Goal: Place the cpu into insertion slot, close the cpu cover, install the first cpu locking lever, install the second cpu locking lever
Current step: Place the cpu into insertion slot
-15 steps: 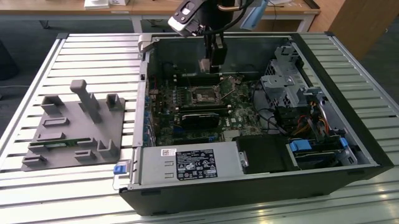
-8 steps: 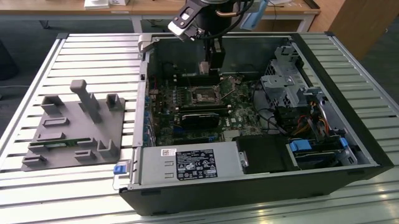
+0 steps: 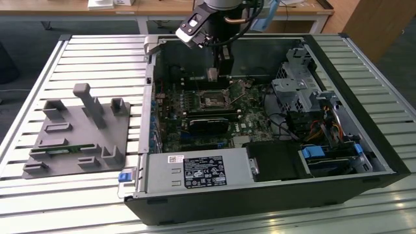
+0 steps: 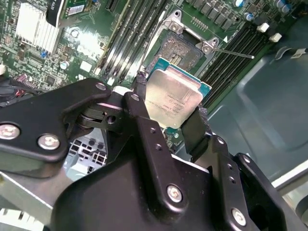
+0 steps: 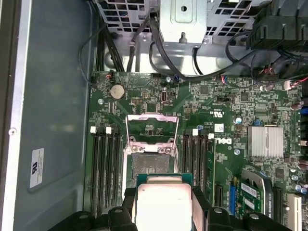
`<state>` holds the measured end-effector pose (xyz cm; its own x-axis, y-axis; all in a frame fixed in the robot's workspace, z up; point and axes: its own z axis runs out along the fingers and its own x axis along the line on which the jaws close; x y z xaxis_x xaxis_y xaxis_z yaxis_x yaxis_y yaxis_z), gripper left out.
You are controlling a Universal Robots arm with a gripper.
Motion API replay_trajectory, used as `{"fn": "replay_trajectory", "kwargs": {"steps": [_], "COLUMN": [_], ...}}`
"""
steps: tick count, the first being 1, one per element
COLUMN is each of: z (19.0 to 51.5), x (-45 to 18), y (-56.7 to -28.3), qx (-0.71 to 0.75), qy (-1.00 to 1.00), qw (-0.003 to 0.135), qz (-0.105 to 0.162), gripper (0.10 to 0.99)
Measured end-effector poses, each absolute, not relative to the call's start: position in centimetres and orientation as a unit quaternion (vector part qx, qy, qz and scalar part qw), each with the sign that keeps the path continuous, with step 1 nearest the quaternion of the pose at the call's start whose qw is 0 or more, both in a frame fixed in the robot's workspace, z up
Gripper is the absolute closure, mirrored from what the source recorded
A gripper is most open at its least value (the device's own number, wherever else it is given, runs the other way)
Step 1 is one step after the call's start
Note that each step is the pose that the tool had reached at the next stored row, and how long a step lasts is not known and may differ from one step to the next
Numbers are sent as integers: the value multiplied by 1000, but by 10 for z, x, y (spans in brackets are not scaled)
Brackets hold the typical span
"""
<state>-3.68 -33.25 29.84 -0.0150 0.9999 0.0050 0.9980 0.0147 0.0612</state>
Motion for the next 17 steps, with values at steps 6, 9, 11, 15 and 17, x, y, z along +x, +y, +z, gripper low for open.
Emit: {"fn": "replay_trajectory", "kwargs": {"steps": [6, 9, 11, 15, 17], "z": [292, 289, 288, 284, 282], "x": [-37, -37, -37, -37, -37], "y": [-332, -332, -332, -332, -332], "qx": [701, 701, 701, 701, 701], "qy": [712, 712, 712, 712, 712], "qw": [20, 20, 20, 20, 20], "qz": [24, 24, 24, 24, 24], "gripper": [545, 545, 545, 545, 545]}}
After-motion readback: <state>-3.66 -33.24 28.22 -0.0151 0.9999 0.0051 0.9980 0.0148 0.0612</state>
